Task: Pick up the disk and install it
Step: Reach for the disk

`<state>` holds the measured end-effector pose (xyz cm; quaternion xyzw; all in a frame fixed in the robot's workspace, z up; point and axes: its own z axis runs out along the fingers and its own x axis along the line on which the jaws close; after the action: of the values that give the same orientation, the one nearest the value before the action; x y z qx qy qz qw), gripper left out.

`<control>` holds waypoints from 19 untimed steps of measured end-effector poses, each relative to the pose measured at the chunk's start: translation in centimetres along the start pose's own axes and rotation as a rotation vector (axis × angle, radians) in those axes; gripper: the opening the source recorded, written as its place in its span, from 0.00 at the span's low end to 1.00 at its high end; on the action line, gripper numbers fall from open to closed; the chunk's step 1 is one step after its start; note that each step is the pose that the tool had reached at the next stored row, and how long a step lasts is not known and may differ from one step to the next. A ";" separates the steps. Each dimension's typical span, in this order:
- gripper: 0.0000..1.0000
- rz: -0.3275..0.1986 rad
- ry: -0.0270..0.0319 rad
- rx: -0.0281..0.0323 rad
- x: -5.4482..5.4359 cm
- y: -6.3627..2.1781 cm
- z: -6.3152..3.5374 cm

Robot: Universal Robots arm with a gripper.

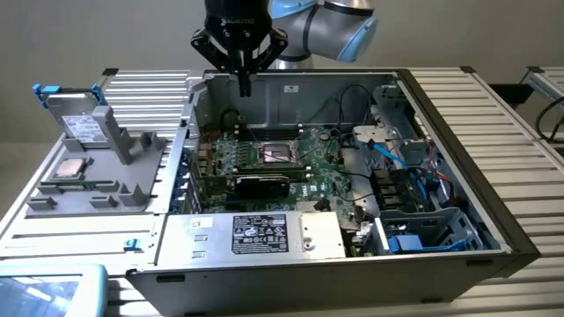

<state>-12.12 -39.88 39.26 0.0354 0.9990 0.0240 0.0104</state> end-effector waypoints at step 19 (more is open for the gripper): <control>0.11 0.000 0.0001 0.0002 1.2 -0.08 -0.03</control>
<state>-13.28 -39.88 39.27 0.0354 0.9990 0.0240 0.0103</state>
